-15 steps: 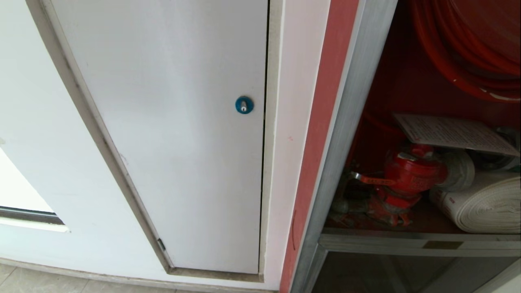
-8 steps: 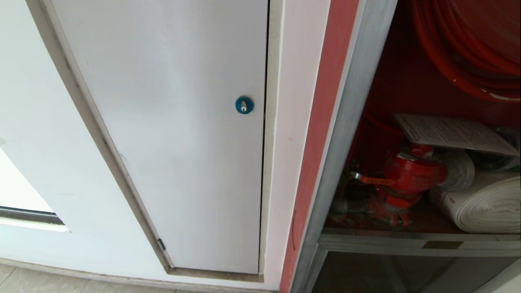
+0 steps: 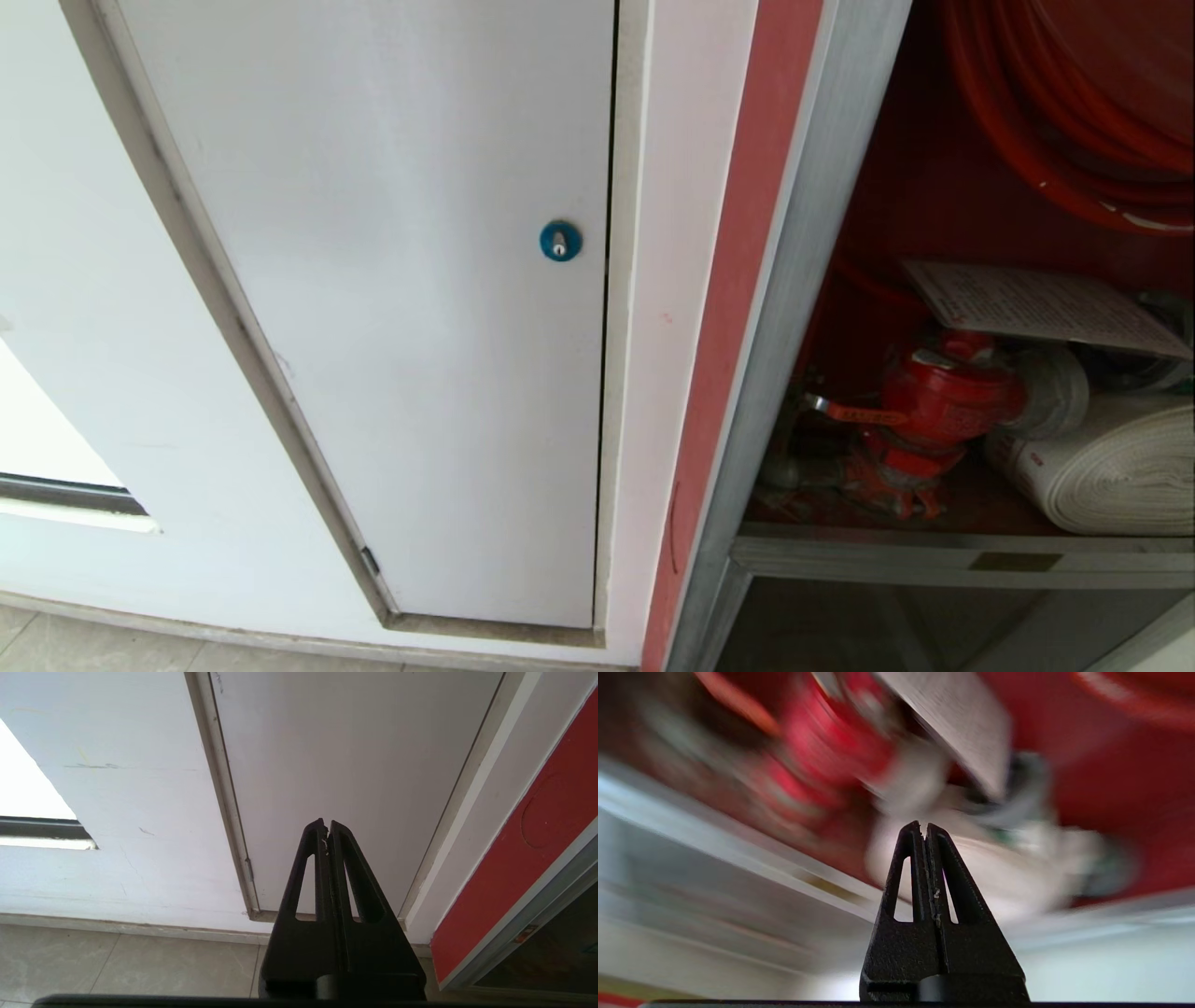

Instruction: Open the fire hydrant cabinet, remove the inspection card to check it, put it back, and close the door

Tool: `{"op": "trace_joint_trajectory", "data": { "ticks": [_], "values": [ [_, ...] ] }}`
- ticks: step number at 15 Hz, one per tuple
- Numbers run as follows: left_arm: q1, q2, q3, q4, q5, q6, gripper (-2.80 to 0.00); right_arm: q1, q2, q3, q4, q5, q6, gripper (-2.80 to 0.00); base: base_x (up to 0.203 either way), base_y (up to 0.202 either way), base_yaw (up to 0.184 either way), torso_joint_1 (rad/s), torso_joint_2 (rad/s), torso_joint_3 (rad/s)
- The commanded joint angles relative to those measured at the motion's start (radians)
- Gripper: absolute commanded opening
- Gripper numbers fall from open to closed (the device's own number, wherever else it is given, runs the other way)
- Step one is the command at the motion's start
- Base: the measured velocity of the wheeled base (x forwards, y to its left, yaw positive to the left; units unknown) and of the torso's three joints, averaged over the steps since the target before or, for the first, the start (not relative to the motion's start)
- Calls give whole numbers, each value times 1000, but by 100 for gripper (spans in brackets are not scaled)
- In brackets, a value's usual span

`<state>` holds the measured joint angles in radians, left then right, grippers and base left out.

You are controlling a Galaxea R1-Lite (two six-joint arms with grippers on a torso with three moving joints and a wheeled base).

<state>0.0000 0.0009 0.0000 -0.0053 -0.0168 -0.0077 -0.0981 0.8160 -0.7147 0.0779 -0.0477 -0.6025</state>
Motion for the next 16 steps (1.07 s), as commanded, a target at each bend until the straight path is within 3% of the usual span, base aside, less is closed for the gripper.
{"op": "trace_joint_trajectory", "data": {
  "ticks": [1,5,9,16],
  "values": [
    [0,1,1,-1,0,0,-280,0,5,-6,-3,30,215,-280,0,0,0,0,0,0],
    [0,1,0,-1,0,0,-280,0,13,-35,-4,69,578,-280,0,0,0,0,0,0],
    [0,1,0,-1,0,0,-280,0,-105,51,16,122,615,-280,0,0,0,0,0,0],
    [0,1,2,-1,0,0,-280,29,-285,191,17,121,644,-280,0,0,0,0,0,0]
  ]
}}
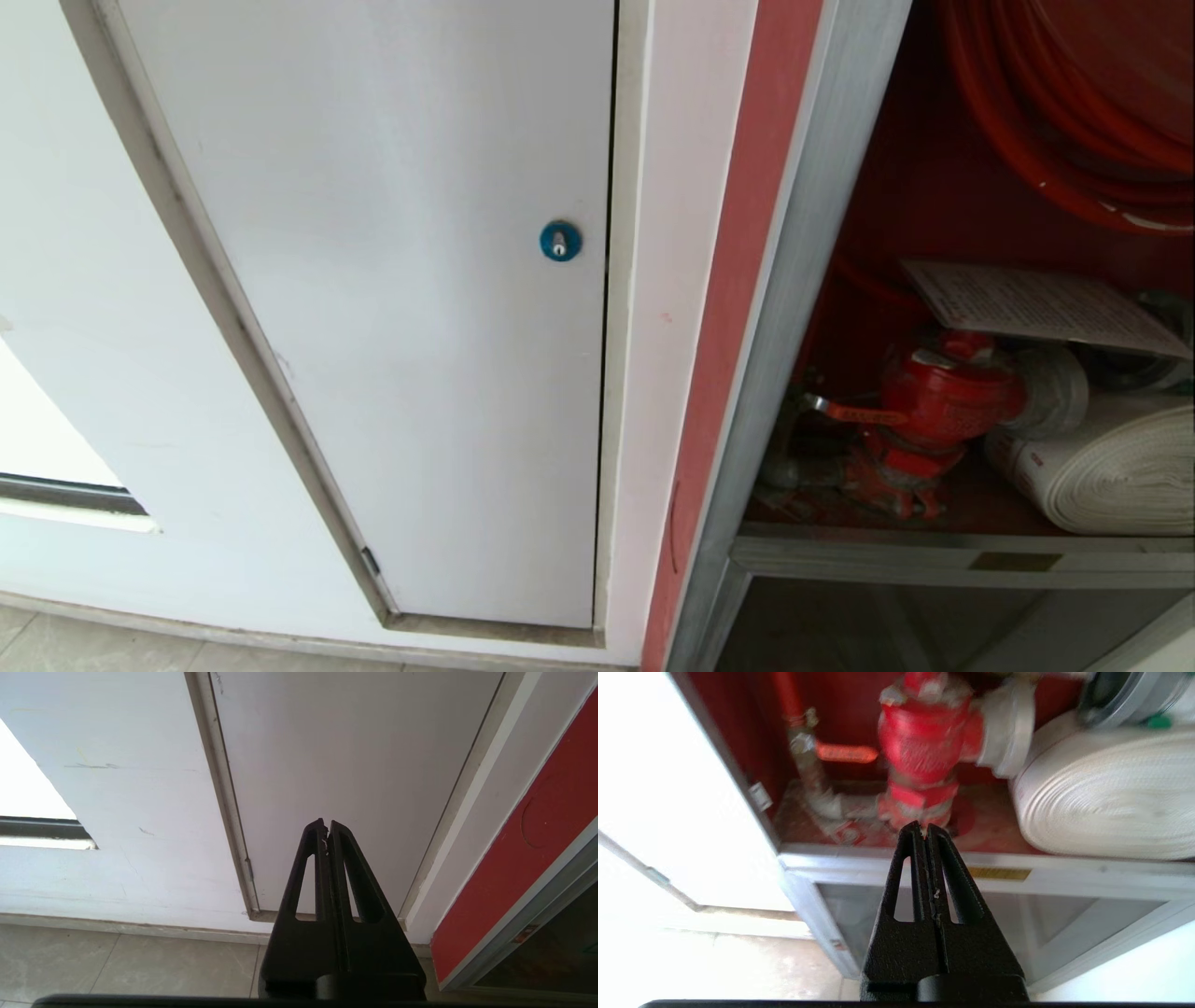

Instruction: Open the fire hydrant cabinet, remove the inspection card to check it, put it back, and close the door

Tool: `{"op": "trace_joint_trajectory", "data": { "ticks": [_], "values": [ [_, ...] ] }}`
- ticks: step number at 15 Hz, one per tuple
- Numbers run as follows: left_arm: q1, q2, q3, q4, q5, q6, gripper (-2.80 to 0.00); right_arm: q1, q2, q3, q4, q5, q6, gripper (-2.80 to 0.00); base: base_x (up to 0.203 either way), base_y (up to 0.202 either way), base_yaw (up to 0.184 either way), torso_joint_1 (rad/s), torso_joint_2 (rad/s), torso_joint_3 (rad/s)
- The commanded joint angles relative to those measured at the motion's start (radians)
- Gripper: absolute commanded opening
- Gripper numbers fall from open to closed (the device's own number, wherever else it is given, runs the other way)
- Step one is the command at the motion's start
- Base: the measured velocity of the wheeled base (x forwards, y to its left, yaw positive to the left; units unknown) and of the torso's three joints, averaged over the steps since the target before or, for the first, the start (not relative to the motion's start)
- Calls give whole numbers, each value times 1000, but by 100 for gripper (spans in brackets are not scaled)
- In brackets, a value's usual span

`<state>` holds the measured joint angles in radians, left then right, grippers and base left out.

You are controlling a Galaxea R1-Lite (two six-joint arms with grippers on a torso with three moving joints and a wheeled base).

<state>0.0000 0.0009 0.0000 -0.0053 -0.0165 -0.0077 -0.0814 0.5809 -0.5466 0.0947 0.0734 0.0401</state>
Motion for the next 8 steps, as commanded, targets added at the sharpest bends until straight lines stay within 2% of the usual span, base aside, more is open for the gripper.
{"op": "trace_joint_trajectory", "data": {
  "ticks": [1,3,8],
  "values": [
    [0,1,0,-1,0,-1,-280,17,-69,32,0,-1,13,-280,0,0,0,0,0,0],
    [0,1,0,-1,0,0,-280,38,-130,64,2,-2,44,-280,0,0,0,0,0,0],
    [0,1,0,-1,0,0,-280,66,-321,174,2,-27,52,-280,0,0,0,0,0,0]
  ]
}}
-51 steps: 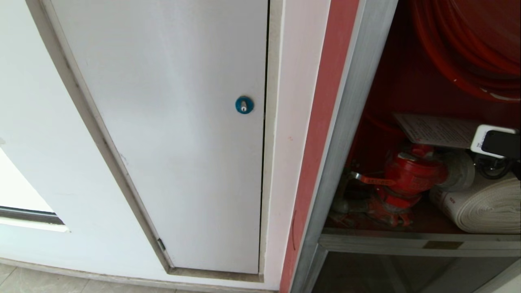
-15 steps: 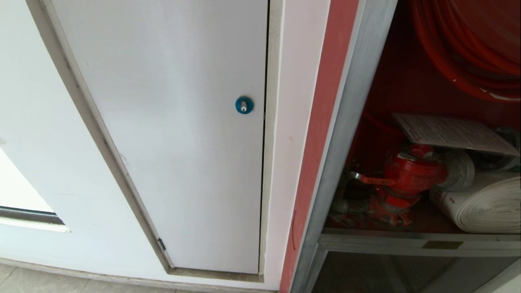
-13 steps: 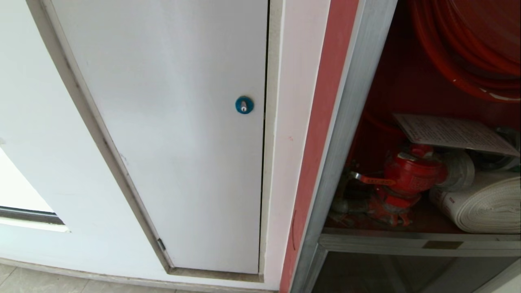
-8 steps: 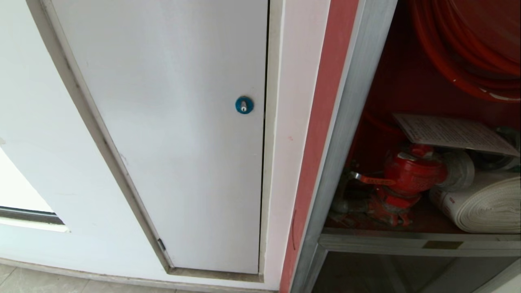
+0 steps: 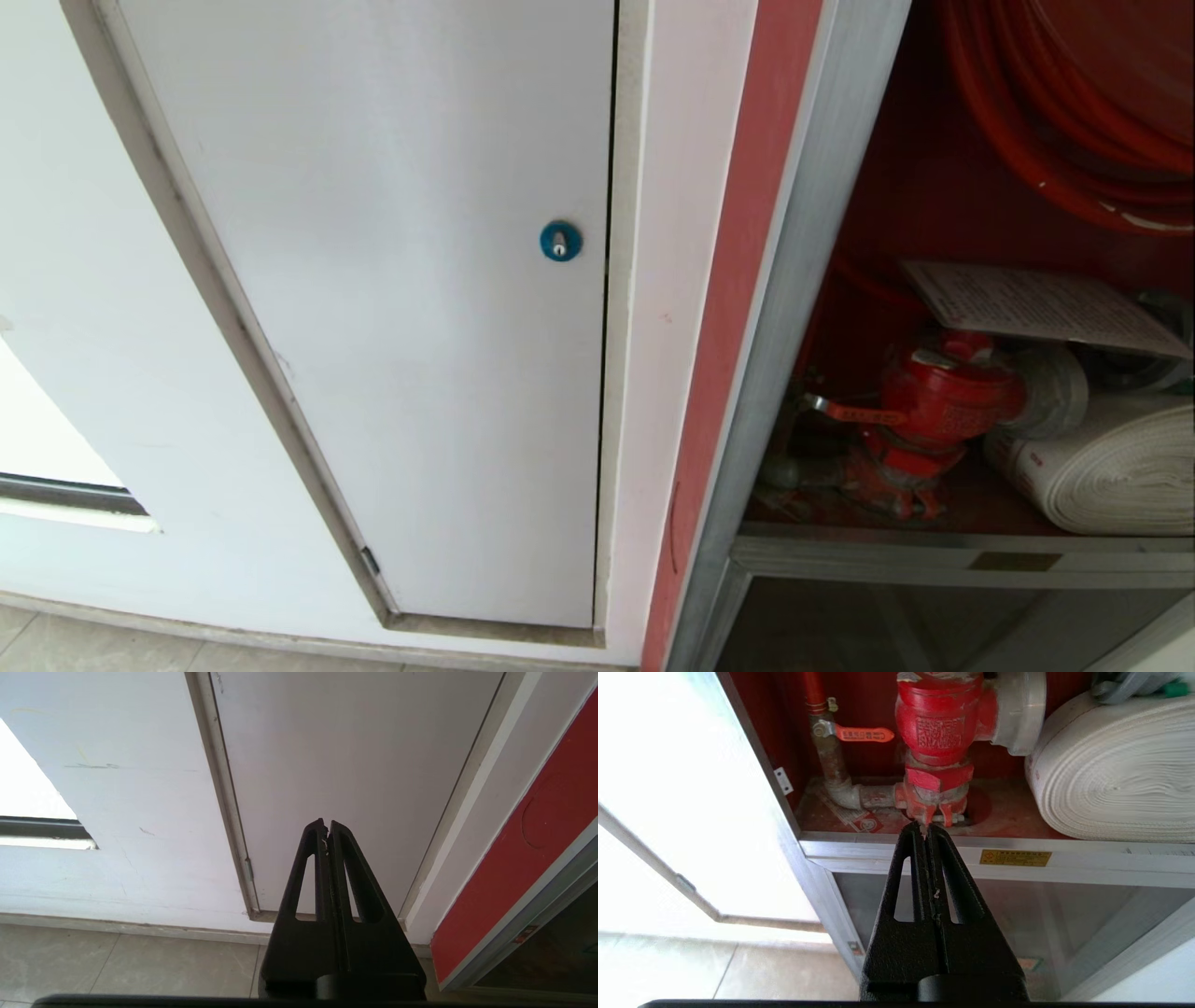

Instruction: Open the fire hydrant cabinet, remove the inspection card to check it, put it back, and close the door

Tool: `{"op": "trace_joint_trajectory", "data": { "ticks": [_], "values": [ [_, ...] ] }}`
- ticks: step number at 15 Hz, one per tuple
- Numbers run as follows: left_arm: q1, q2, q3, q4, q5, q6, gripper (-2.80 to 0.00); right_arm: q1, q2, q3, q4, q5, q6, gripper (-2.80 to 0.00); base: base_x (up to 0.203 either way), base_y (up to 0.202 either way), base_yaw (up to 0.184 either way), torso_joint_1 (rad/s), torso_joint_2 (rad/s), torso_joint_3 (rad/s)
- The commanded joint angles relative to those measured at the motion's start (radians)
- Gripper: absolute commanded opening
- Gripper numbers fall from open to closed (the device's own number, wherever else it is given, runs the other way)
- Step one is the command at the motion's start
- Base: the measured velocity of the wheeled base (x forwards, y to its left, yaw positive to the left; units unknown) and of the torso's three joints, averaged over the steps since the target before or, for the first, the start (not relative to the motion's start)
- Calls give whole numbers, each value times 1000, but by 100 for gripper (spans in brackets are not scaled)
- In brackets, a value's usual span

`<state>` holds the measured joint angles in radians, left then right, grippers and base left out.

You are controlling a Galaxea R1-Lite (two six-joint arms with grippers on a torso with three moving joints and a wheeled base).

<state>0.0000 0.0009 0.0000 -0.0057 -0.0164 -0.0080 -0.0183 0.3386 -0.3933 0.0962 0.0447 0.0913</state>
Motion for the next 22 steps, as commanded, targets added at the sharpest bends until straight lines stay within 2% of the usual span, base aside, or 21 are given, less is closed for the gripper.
{"op": "trace_joint_trajectory", "data": {
  "ticks": [1,9,14,19,22],
  "values": [
    [0,1,0,0,0,0,-280,3,-121,45,1,0,1,-280,0,0,0,0,0,0],
    [0,1,0,0,0,0,-280,18,-339,241,-13,-16,6,-280,0,0,0,0,0,0],
    [0,1,0,0,0,0,-280,18,-339,368,-143,-20,1,-280,0,0,0,0,0,0],
    [0,1,0,0,0,0,-280,18,-339,392,-150,-30,-46,-280,0,0,0,0,0,0],
    [0,1,0,0,0,0,-280,18,-339,393,-128,-76,-65,-280,0,0,0,0,0,0]
  ]
}}
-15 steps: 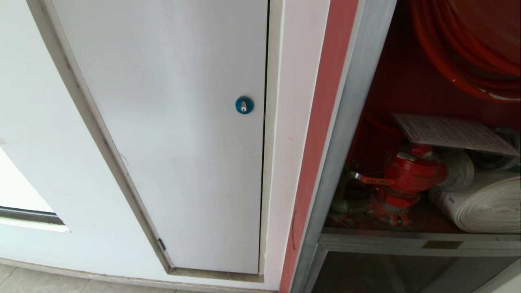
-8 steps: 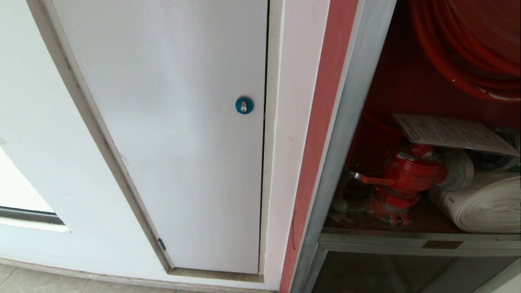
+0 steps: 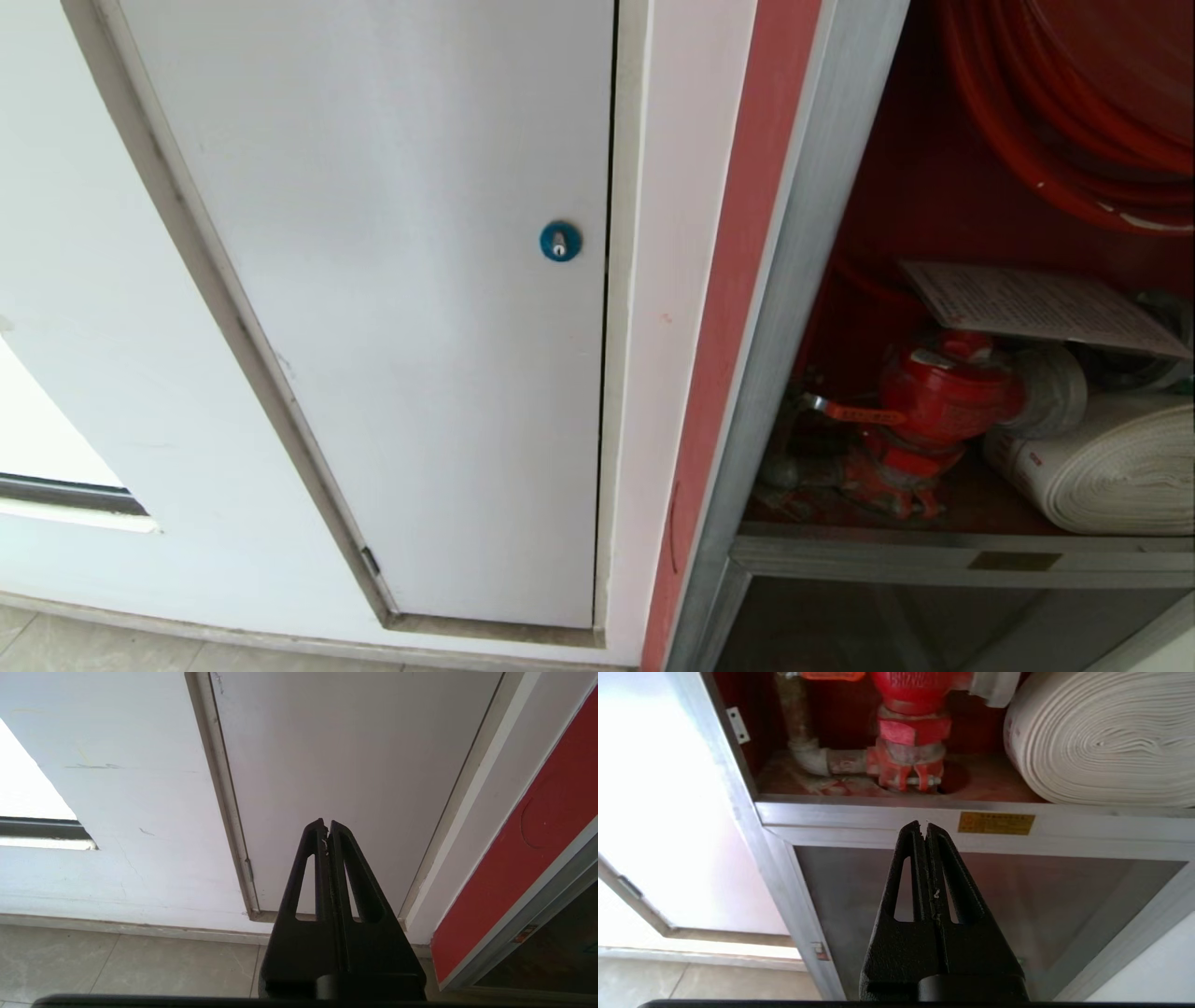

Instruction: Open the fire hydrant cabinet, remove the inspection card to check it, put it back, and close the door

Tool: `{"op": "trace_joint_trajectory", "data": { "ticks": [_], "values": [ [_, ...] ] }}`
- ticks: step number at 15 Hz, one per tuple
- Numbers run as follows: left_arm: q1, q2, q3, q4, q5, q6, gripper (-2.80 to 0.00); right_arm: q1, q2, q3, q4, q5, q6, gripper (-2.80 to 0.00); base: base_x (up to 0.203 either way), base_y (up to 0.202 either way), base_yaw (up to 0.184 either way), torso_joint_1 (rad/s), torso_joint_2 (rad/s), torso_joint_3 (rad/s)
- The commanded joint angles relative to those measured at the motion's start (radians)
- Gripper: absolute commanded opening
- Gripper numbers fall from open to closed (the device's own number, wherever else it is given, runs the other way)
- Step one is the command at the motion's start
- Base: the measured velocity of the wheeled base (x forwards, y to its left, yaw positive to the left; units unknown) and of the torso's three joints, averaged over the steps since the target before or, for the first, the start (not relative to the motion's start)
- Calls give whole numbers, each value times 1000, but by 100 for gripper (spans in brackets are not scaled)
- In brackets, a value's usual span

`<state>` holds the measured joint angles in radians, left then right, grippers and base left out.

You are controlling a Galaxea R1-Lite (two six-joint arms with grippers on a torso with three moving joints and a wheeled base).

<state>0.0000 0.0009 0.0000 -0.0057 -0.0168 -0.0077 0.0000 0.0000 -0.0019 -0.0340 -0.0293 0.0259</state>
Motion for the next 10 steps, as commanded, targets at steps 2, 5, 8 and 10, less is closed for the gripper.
{"op": "trace_joint_trajectory", "data": {
  "ticks": [2,5,8,10],
  "values": [
    [0,1,0,0,0,-1,-280,0,-1,2,23,-3,6,-280,0,0,0,0,0,0],
    [0,1,0,0,0,0,-280,0,0,0,37,-3,20,-280,0,0,0,0,0,0],
    [0,1,0,0,0,0,-280,0,0,0,37,-3,23,-280,0,0,0,0,0,0],
    [0,1,0,0,0,-1,-280,0,0,2,37,-3,22,-280,0,0,0,0,0,0]
  ]
}}
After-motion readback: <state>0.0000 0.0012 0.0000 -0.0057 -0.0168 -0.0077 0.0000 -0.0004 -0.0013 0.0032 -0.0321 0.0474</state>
